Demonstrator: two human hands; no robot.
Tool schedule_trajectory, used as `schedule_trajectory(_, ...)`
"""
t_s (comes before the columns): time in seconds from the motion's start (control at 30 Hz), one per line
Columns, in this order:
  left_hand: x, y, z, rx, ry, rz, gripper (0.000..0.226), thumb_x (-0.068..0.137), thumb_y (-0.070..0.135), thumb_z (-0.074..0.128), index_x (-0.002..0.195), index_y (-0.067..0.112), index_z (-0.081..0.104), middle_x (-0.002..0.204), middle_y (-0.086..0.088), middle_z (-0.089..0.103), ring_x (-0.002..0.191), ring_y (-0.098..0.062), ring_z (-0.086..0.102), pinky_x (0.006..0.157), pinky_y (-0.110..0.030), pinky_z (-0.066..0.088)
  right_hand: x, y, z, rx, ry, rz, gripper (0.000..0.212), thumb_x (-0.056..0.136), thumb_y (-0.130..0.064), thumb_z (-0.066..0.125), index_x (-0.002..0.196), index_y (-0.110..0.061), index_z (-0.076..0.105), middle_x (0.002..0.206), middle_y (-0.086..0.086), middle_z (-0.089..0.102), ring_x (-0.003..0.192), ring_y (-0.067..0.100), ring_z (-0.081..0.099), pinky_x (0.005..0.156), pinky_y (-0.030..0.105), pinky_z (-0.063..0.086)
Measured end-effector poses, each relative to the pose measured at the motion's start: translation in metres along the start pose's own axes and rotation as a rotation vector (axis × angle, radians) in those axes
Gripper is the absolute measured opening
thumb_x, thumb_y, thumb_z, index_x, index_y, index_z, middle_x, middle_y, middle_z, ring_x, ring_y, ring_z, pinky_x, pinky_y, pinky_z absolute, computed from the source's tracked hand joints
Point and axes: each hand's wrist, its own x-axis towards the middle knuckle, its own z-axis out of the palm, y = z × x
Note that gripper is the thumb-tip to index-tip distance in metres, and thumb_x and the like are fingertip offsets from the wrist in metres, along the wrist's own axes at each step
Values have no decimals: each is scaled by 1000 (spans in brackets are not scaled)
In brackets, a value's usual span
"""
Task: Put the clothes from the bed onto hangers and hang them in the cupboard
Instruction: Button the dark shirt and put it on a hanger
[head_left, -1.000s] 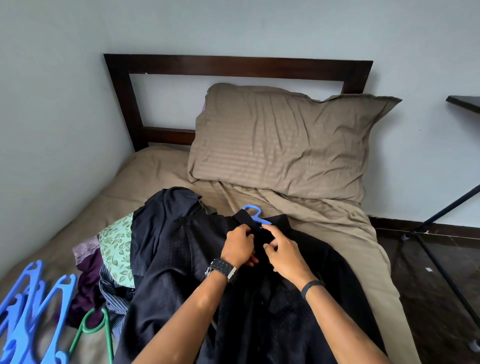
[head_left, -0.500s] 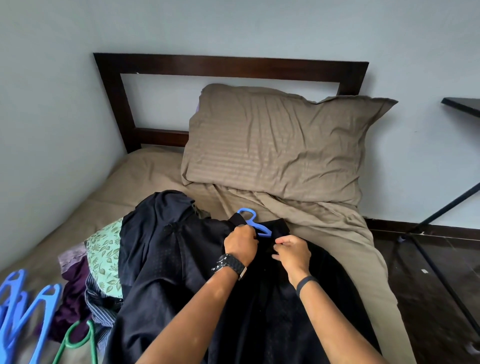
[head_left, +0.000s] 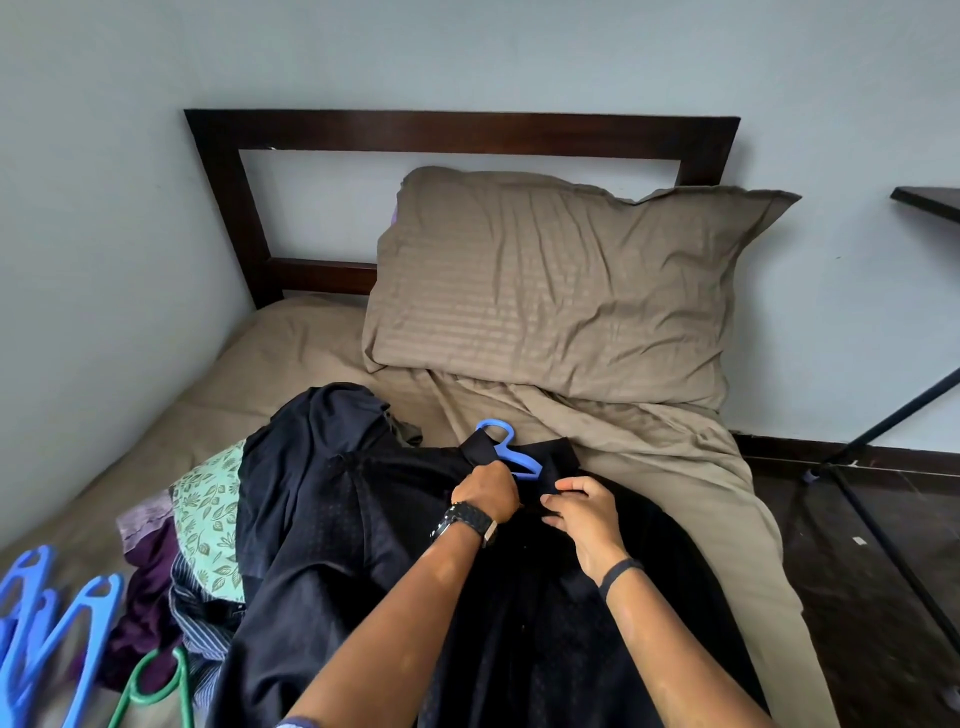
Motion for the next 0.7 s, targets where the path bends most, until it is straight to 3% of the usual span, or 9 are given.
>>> schedule_trajectory(0.17,4,-1,-4,-30,-56,14,19,89,16,57,100,2,64,107,-14,66,100,-29,63,86,-37,52,-4,-3,0,-18,-22,-3,20,81,11,64,92,-4,57,89,11,55,77,18,61,66,29,55)
schedule_trajectory(0.27,2,-6,-3,-90,-68,59,17,88,22,63,87,6,67,92,-10,67,91,-24,64,80,-32,50,-6,-4,-2,-36,-24,-19,19,82,9,65,93,-5,57,95,12,55,79,18,61,70,32,56)
schedule_trajectory(0.33,-1,-8,-4,-224,3,96,17,89,24,62,82,10,68,84,-5,66,83,-18,61,75,-27,46,-9,-6,-3,-60,-8,-48,20,82,7,66,94,-6,58,98,12,56,78,18,63,71,32,56)
schedule_trajectory(0.43,-11,-7,-11,-467,182,158,15,90,20,62,91,9,72,85,0,68,78,-8,58,64,-8,39,-16,-13,-3,-126,41,-134,21,82,2,68,96,-10,57,90,6,60,72,19,65,59,19,51)
schedule_trajectory(0.5,-17,-6,-13,-569,243,182,13,90,18,62,89,9,72,81,3,67,75,-5,58,61,-4,38,-21,-20,0,-170,62,-208,22,82,0,68,96,-12,55,84,3,62,68,19,65,53,13,47)
schedule_trajectory(0.6,-25,-3,-10,-670,290,174,12,90,16,63,86,9,71,73,6,65,67,-1,56,63,-11,40,-26,-28,7,-255,76,-328,24,80,-1,69,93,-13,53,82,0,63,69,16,63,57,11,47)
schedule_trajectory(0.7,-28,-3,-4,-778,280,143,12,90,16,62,81,15,70,70,3,66,66,-7,58,69,-26,51,-33,-33,12,-285,59,-406,26,80,-1,70,94,-12,51,83,-3,62,69,3,60,57,6,45)
